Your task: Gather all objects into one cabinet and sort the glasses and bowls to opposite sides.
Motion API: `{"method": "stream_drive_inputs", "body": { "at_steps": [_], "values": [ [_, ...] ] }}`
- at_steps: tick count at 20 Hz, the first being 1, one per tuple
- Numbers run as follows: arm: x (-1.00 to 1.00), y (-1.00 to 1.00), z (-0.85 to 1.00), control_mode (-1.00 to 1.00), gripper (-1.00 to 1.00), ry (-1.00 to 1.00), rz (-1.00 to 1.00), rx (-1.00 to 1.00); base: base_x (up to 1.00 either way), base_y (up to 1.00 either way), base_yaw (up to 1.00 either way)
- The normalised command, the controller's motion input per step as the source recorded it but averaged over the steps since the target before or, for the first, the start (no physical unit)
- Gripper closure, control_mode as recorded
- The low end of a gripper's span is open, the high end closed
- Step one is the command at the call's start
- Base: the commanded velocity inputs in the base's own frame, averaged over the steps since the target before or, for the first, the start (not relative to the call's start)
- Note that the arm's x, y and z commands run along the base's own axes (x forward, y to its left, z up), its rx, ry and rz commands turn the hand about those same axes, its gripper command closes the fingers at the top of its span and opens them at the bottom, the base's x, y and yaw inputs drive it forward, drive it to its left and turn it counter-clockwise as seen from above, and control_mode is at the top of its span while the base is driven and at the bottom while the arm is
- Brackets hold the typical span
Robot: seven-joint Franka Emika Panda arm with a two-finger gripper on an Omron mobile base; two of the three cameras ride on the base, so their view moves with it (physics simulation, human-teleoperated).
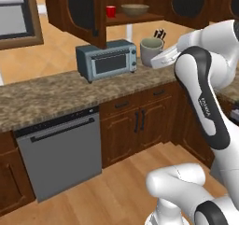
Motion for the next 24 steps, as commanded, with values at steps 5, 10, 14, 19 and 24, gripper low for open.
{"method": "stream_drive_inputs", "body": {
  "at_steps": [5,10,14,19,24],
  "values": [
    [0.00,0.00,0.00,1.00,1.00,0.00,0.00,0.00,0.62,-0.36,0.08],
    [0.00,0.00,0.00,1.00,1.00,0.00,0.00,0.00,0.66,-0.38,0.06],
    [0.00,0.00,0.00,1.00,1.00,0.00,0.00,0.00,0.78,-0.39,0.06],
    [0.00,0.00,0.00,1.00,1.00,0.00,0.00,0.00,0.84,-0.36,0.05],
    [0.00,0.00,0.00,1.00,1.00,0.00,0.00,0.00,0.94,-0.26,0.05]
  ]
}}
